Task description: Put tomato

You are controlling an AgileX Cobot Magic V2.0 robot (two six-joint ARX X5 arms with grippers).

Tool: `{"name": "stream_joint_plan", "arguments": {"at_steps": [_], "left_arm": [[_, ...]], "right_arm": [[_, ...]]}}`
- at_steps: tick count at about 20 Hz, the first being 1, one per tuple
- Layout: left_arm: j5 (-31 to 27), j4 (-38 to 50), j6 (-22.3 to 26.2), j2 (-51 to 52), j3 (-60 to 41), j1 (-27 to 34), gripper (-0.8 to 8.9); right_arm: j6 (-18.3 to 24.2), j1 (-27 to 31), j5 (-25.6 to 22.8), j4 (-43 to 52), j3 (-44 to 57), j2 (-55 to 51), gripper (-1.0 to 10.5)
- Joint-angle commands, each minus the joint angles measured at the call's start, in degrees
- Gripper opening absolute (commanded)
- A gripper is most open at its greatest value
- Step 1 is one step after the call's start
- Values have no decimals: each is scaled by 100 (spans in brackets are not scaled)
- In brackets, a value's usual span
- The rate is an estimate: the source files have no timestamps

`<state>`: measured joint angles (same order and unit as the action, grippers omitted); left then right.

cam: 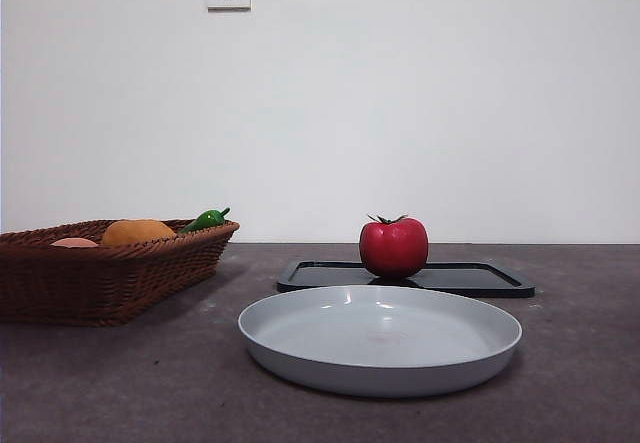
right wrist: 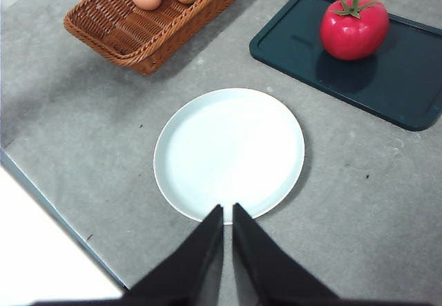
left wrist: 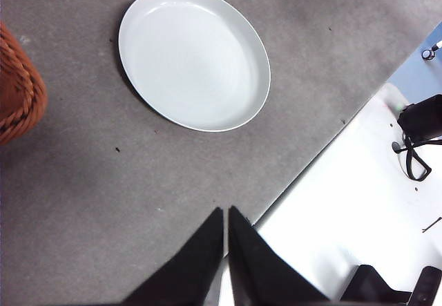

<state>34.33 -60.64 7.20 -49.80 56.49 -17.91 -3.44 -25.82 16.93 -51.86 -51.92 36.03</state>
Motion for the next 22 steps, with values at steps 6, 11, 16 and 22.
{"name": "stream_joint_plan", "arguments": {"at_steps": [6,11,16,22], "left_arm": [[20,44,90,-35,46,-22,8],[20,44,90,-35,46,-22,8],[17,74,118,2,46,-22,8],[-50,2940,732,1054,-354,785,8]], "right_arm": [[-63,-35,13,216,-37,17,10],[-63,-35,15,256,-37,17,10],[-63,-35,15,256,-37,17,10],[-63,-35,15,256,-37,17,10]]}}
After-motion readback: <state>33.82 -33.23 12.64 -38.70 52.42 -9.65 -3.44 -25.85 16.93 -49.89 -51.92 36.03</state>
